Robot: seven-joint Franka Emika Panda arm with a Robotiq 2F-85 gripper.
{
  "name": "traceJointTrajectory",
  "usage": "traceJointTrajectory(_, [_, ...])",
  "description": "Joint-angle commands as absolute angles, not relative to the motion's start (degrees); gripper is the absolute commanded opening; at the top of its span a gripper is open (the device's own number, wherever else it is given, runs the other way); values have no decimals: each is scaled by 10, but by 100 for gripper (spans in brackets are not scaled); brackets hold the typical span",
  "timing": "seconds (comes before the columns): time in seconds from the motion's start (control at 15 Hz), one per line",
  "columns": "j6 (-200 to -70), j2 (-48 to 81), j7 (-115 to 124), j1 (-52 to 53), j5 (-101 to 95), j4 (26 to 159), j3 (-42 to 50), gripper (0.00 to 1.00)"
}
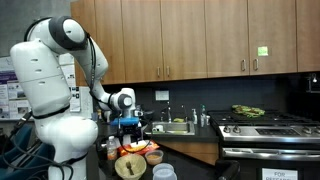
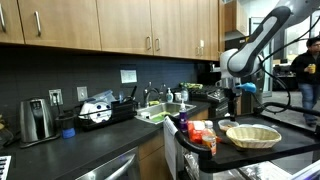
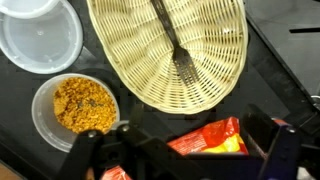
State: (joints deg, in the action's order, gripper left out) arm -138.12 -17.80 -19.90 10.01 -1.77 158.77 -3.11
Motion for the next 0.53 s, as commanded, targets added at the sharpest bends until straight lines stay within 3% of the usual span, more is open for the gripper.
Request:
traceJointTrajectory(0.0, [-1343, -207, -182, 126, 9, 1593, -47, 100])
traceJointTrajectory(0.47, [-1372, -194, -179, 170, 43, 1592, -78, 100])
